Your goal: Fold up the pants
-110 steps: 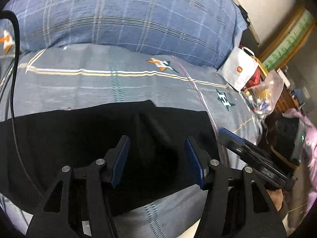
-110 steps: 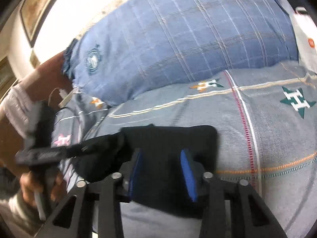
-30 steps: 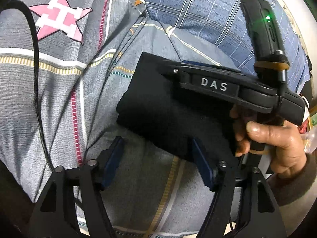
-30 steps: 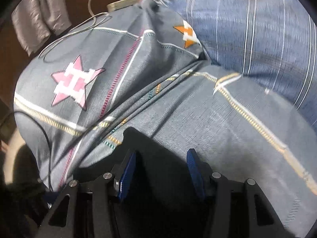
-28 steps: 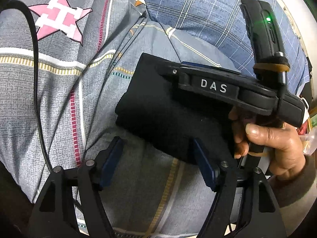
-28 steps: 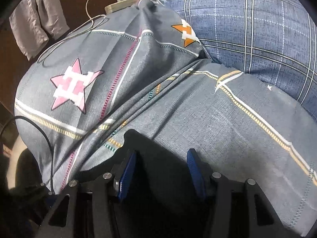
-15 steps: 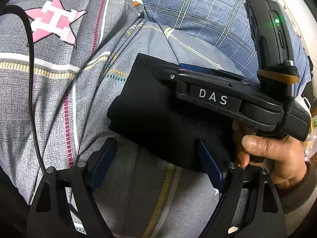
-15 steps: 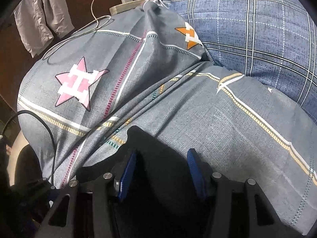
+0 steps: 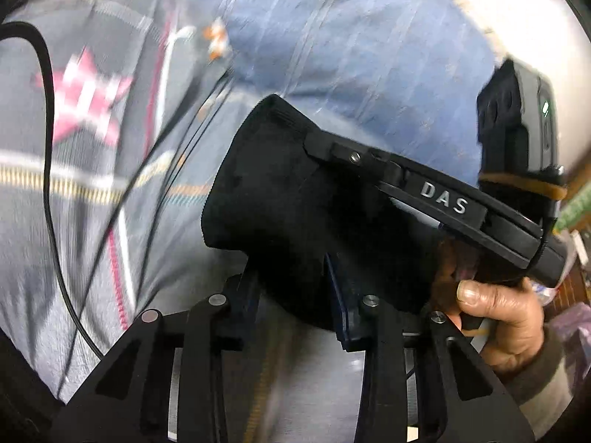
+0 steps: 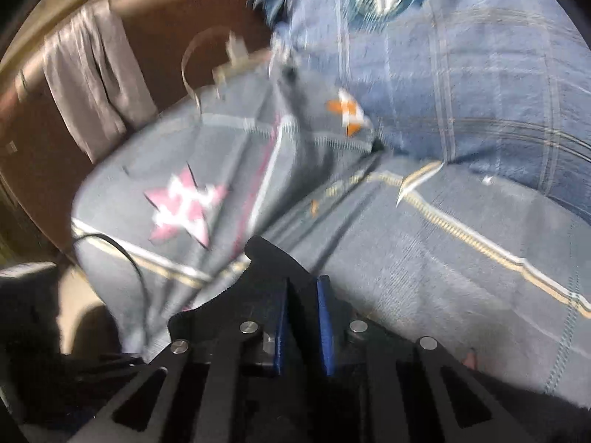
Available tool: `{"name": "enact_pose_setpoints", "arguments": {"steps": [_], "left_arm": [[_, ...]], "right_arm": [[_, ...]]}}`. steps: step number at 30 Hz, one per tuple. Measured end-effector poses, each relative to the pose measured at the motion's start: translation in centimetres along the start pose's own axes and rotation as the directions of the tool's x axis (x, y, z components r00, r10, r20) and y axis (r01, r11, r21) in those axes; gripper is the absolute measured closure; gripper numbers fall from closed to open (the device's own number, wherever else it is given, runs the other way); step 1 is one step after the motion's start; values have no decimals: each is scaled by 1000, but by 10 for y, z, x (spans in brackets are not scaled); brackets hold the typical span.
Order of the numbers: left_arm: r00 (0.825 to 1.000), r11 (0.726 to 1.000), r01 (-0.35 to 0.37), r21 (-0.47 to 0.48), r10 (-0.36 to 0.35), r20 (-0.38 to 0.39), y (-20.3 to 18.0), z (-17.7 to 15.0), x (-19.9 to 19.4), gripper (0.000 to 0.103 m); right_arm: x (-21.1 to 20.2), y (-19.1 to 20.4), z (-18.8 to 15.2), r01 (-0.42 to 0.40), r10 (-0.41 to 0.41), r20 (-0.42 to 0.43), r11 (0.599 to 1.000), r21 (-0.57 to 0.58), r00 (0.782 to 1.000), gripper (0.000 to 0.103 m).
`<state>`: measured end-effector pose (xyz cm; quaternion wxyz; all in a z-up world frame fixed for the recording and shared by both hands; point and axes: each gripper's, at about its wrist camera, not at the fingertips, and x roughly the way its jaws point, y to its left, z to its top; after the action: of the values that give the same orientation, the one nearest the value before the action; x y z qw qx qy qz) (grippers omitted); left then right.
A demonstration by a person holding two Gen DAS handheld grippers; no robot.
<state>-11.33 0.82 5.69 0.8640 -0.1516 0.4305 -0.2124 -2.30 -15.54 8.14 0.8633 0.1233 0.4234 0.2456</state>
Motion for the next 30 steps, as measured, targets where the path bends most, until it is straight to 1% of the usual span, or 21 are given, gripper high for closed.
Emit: {"name": "enact_pose_setpoints", "arguments": {"steps": [2,4,5,6,7,9,11,12,14,15,18,19,20,21,22,23,24,25,26,28,30], "left_arm": [[997,997,66,48,-68,35,-19,7,-14,70],[986,981,154,115,-161,49,-46,10,-26,70],[980,971,187,149,-195,44,-58,10,-29,70],[973,958,218,187,-227,28,-72,9,-30,70],[964,937,259,235,-265,-6,-90,5,-26,70],[951,903,308,300,-302,-66,-119,-4,-11,70],[939,867,344,361,-319,-129,-142,-17,14,70],[937,861,350,369,-314,-156,-148,-22,27,70],[938,870,339,358,-281,-203,-150,-29,51,71],[936,880,334,337,-270,-225,-147,-33,59,71],[937,901,326,286,-268,-223,-130,-30,54,71],[943,911,312,270,-261,-207,-119,-26,44,71],[949,920,293,262,-247,-194,-109,-24,38,71],[959,932,263,248,-225,-173,-98,-21,30,70],[968,947,233,221,-204,-146,-82,-16,20,69],[973,957,213,197,-189,-132,-71,-13,13,63],[980,972,181,148,-165,-114,-54,-9,6,57],[983,981,161,104,-151,-101,-41,-9,1,43],[986,988,146,48,-142,-82,-27,-8,-3,37],[990,992,127,-23,-128,-53,-8,-13,-10,35],[993,994,100,-51,-102,-53,3,-15,-10,35]], "right_arm": [[-37,-3,3,-17,15,81,999,29,997,90],[-76,-12,2,-21,12,158,998,55,987,91],[-98,-19,-2,-22,6,197,997,78,980,93],[-117,-26,-6,-33,9,236,995,99,972,99],[-140,-36,-13,-38,0,279,991,130,960,102],[-179,-57,-32,3,-69,334,981,194,940,102],[-202,-85,-57,55,-157,328,952,301,932,102],[-209,-102,-75,77,-198,302,926,369,932,102],[-215,-116,-95,136,-261,245,892,431,934,102],[-216,-118,-106,167,-288,214,876,452,934,102],[-216,-111,-113,155,-268,212,887,436,940,98],[-214,-109,-111,160,-265,206,893,421,942,91],[-209,-104,-108,161,-254,192,903,398,948,77],[-199,-96,-101,161,-233,166,920,358,958,69],[-190,-90,-96,160,-218,149,932,327,965,57],[-176,-80,-90,158,-200,129,947,281,971,55],[-161,-69,-83,162,-191,106,958,236,976,55],[-147,-64,-77,167,-189,90,964,208,978,55],[-131,-56,-67,163,-177,73,971,174,981,55],[-101,-48,-49,108,-114,38,987,122,993,55],[-70,-44,-33,107,-106,-24,991,76,994,55]]}}
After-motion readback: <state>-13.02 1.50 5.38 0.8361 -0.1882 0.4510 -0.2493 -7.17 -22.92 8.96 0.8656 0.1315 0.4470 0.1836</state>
